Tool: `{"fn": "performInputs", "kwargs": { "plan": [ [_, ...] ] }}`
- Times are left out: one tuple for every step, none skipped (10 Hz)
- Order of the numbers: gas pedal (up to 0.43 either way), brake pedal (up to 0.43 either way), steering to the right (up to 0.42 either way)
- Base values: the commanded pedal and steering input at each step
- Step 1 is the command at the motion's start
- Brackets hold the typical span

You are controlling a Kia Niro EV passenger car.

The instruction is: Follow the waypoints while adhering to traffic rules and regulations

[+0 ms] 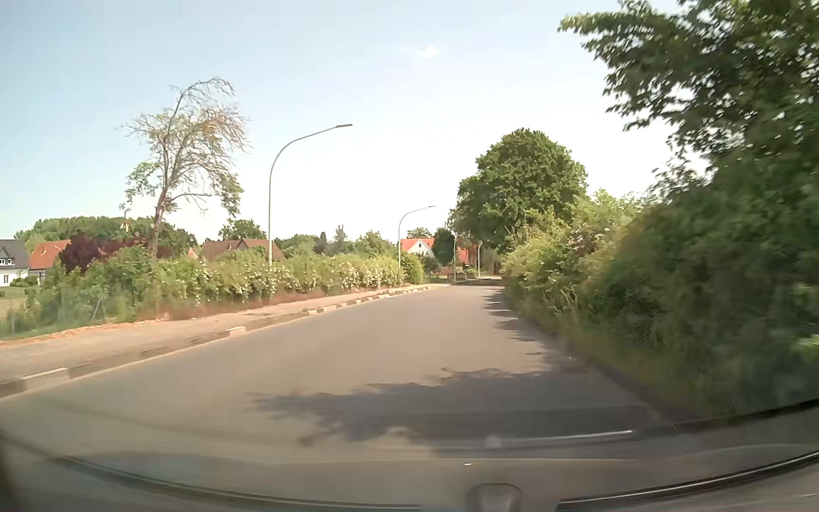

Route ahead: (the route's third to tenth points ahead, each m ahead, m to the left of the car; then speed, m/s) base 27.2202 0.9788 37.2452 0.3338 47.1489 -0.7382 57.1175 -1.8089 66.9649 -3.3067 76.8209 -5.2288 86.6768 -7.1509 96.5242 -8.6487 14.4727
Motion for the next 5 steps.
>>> {"fn": "performInputs", "kwargs": {
  "plan": [
    [0.098,0.006,0.010],
    [0.098,0.006,0.010],
    [0.098,0.006,0.010],
    [0.098,0.006,0.010],
    [0.098,0.006,0.010]
  ]
}}
